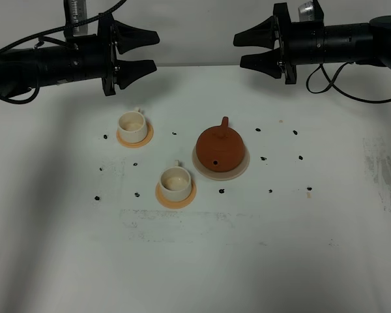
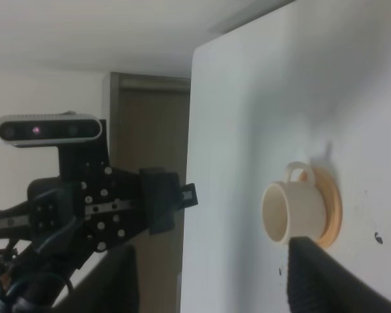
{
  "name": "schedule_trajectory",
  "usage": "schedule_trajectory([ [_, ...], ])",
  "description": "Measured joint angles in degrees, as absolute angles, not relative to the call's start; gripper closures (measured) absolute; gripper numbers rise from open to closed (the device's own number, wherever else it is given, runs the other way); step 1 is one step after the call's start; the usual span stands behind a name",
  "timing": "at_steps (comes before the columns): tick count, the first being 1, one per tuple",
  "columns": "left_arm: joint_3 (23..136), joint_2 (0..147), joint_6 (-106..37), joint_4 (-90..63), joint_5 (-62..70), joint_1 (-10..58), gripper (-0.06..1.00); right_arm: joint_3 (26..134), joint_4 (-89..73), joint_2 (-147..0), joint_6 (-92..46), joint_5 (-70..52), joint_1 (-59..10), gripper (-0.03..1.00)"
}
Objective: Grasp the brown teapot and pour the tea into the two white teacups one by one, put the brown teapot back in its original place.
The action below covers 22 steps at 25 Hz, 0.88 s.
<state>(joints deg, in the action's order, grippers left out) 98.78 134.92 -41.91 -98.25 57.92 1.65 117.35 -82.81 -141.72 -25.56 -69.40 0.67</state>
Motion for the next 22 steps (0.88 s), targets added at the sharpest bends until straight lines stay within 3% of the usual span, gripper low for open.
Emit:
schedule_trajectory([
  [13, 98.8, 134.9, -45.1, -98.2, 58.4, 1.7, 0.37, 117.3, -82.8, -141.7, -29.4, -69.4, 0.7, 0.48],
  [22, 98.8, 128.7, -60.3, -80.7, 52.6, 1.7, 0.51, 120.7, -72.7, -140.4, -40.4, -66.6, 0.7, 0.49],
])
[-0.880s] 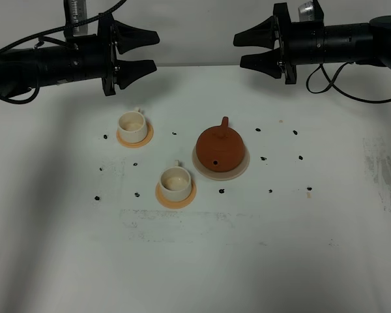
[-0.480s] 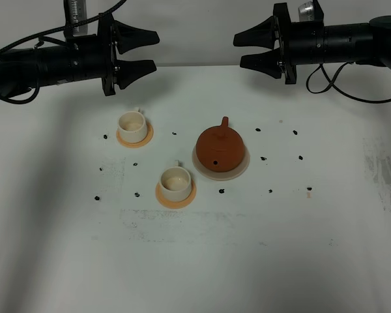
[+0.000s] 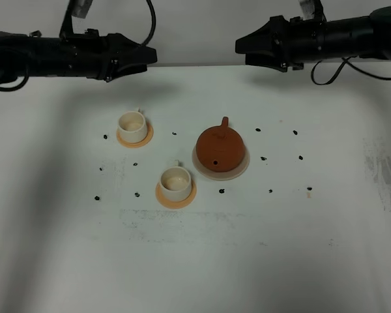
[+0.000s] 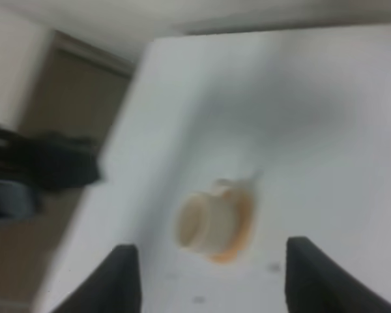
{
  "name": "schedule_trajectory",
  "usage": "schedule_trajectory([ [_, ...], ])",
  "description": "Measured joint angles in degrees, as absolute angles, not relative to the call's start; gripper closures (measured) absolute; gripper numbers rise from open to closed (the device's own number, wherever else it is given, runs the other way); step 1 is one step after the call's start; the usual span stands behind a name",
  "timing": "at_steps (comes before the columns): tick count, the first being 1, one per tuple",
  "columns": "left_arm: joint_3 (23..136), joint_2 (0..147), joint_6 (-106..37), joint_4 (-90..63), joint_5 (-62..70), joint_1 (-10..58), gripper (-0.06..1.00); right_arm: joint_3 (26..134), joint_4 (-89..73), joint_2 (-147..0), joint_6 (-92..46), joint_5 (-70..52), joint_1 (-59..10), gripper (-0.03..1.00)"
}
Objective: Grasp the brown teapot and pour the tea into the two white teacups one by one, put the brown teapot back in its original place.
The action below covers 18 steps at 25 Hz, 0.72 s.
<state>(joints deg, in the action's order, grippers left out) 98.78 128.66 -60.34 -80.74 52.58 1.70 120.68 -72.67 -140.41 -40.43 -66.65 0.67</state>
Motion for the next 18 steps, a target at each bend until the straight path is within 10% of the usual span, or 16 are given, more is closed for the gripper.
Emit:
schedule_trajectory([
  [18, 98.8, 107.9, -52.4, -32.6, 48.0, 1.7, 0.65, 122.5, -19.5, -120.1, -29.1, -63.0, 0.7, 0.49],
])
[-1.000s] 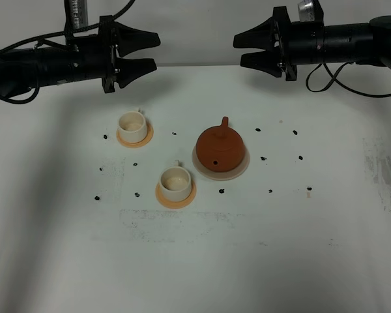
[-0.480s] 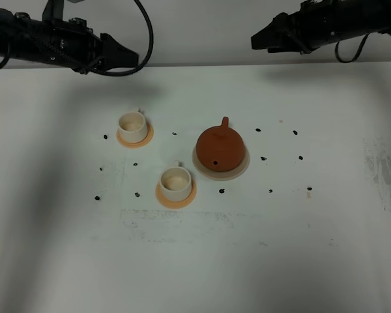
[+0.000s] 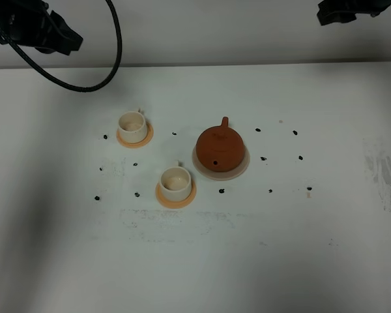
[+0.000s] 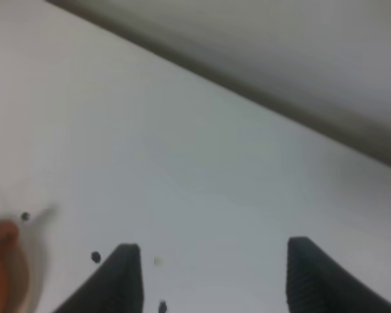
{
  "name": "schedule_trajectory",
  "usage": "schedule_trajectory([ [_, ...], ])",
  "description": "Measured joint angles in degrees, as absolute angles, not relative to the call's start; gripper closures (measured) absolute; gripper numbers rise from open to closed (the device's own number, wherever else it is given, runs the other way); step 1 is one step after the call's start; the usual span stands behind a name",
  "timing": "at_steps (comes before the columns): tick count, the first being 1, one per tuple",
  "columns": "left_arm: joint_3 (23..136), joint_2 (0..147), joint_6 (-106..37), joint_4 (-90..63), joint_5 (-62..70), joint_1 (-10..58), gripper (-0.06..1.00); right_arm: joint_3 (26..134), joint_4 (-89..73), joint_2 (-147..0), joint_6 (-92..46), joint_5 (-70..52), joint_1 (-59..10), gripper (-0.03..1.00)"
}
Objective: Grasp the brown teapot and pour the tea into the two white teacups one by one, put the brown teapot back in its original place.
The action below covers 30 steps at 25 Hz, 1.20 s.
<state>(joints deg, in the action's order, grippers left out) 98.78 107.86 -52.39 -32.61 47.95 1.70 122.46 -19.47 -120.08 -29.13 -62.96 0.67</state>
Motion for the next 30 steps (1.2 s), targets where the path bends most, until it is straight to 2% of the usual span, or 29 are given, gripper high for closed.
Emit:
schedule_trajectory([
  [6, 97.8, 100.0, -49.0, -27.8, 50.8, 1.7, 0.65, 120.5, -19.3, -108.9, -28.1, -63.8, 0.7, 0.51],
  [10, 89.4, 90.7, -49.7, -27.7, 44.8, 1.7, 0.65, 113.7, -17.6, -101.0, -27.7, -62.3, 0.7, 0.51],
  [16, 72.7, 76.1, -51.2, -27.3, 29.1, 1.7, 0.65, 95.4, -18.3, -91.0, -26.7, -54.6, 0.7, 0.51],
  [21, 63.6, 64.3, -52.4, -26.5, 22.9, 1.7, 0.65, 76.5, -28.2, -80.5, -33.3, -39.3, 0.7, 0.51],
  [25, 58.6, 57.0, -43.3, -20.1, 27.3, 1.7, 0.65, 65.1, -42.9, -75.4, -44.6, -26.0, -1.3, 0.51],
  [30, 53.7, 48.9, -20.4, -4.6, 34.0, 1.7, 0.65, 62.6, -54.6, -78.1, -54.7, -22.8, -7.2, 0.51],
])
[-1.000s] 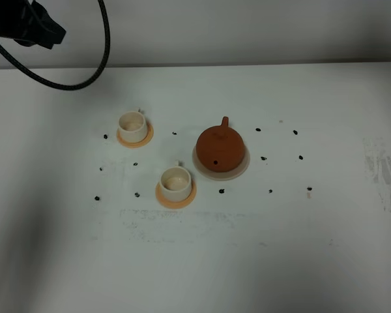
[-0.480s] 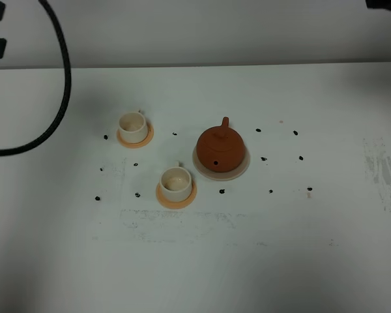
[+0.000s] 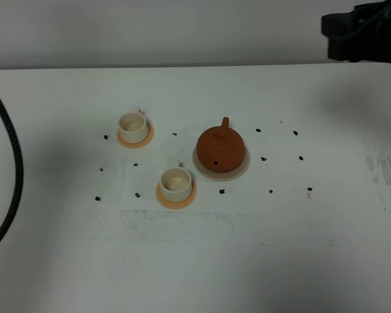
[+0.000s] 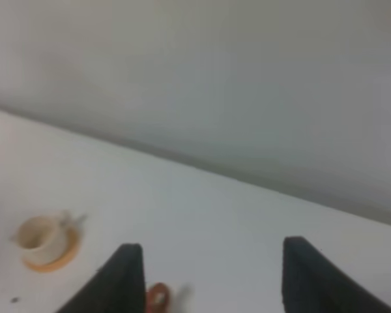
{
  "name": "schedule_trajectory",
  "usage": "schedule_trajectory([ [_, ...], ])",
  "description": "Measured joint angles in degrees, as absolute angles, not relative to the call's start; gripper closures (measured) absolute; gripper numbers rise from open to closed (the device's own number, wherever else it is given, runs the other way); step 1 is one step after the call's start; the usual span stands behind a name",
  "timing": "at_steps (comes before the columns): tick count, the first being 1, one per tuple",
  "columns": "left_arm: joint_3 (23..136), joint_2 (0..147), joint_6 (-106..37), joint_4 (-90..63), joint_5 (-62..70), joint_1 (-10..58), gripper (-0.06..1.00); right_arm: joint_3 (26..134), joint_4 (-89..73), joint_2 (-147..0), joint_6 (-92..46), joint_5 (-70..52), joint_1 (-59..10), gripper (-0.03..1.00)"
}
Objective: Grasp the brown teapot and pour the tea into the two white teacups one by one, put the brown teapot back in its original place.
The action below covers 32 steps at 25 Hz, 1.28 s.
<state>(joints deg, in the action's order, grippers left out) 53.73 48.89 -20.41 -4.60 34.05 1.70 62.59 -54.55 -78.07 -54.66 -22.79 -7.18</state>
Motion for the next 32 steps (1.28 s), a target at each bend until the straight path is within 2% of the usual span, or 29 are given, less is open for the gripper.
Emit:
schedule_trajectory([
  [4, 50.6, 43.1, -8.3, 3.7, 41.9, 1.7, 0.65, 62.5, -56.0, -82.0, -55.8, -20.8, -10.9, 0.51],
  [7, 47.3, 38.8, -5.6, 5.4, 44.7, 1.7, 0.65, 62.5, -56.1, -85.1, -55.8, -18.8, -12.0, 0.51],
  [21, 28.2, 22.2, -3.8, -2.0, 51.6, 1.7, 0.65, 65.9, -57.0, -96.3, -55.8, -18.4, -13.7, 0.51],
  [32, 27.2, 12.1, -3.5, -5.2, 57.9, 1.7, 0.65, 66.4, -56.9, -99.9, -56.0, -15.6, -17.9, 0.55],
])
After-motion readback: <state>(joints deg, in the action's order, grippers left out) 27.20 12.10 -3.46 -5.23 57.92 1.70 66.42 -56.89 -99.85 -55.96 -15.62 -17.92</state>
